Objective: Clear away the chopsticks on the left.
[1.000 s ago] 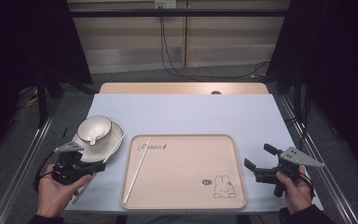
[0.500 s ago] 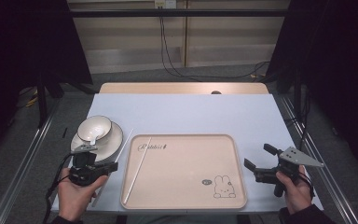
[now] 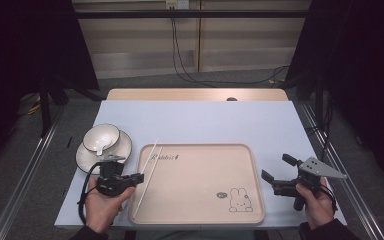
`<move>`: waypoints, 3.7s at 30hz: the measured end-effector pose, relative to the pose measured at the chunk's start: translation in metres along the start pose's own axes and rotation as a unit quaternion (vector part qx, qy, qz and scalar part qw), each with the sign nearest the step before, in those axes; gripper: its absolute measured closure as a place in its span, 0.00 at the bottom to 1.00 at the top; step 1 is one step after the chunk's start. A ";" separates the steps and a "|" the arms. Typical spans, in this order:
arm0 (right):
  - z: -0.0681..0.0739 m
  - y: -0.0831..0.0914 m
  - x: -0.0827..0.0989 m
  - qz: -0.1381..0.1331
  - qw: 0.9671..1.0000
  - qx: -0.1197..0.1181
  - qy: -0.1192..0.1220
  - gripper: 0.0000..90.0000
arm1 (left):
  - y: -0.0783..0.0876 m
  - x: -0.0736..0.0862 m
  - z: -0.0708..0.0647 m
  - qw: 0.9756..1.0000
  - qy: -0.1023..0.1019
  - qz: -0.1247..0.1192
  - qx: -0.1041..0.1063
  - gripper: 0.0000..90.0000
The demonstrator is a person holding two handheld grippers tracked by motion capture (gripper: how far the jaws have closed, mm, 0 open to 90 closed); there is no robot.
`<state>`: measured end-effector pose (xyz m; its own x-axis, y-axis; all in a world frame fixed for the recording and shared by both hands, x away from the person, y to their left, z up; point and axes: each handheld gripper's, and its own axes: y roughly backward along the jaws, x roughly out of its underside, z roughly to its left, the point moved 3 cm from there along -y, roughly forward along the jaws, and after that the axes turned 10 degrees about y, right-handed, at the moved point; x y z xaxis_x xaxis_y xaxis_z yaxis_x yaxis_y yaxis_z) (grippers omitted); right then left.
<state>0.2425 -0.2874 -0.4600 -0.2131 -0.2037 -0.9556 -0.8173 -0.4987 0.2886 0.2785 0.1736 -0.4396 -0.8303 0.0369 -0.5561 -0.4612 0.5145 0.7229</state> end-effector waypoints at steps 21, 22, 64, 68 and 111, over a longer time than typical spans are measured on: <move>0.001 0.000 0.000 0.000 1.000 -0.004 0.000 0.01 | -0.048 -0.003 0.000 0.998 0.032 0.024 -0.043 0.94; 0.001 0.000 0.000 0.000 1.000 -0.004 0.000 0.01 | -0.050 -0.004 0.002 0.998 0.030 0.028 -0.048 0.94; 0.002 0.002 0.000 0.000 1.000 -0.009 0.002 0.01 | -0.057 0.002 0.001 0.999 -0.004 0.023 -0.029 0.84; 0.001 0.002 0.000 0.000 1.000 -0.009 0.002 0.01 | -0.054 0.001 -0.001 1.000 -0.015 0.010 -0.004 0.81; 0.000 0.002 0.000 -0.007 1.000 0.000 0.008 0.01 | 0.076 0.020 0.068 0.963 -0.120 -0.226 0.078 0.03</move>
<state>0.2404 -0.2884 -0.4595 -0.1926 -0.2101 -0.9585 -0.8200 -0.5021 0.2748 0.2482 0.2714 -0.4240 -0.4507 -0.0346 -0.8920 -0.6906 0.6467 0.3238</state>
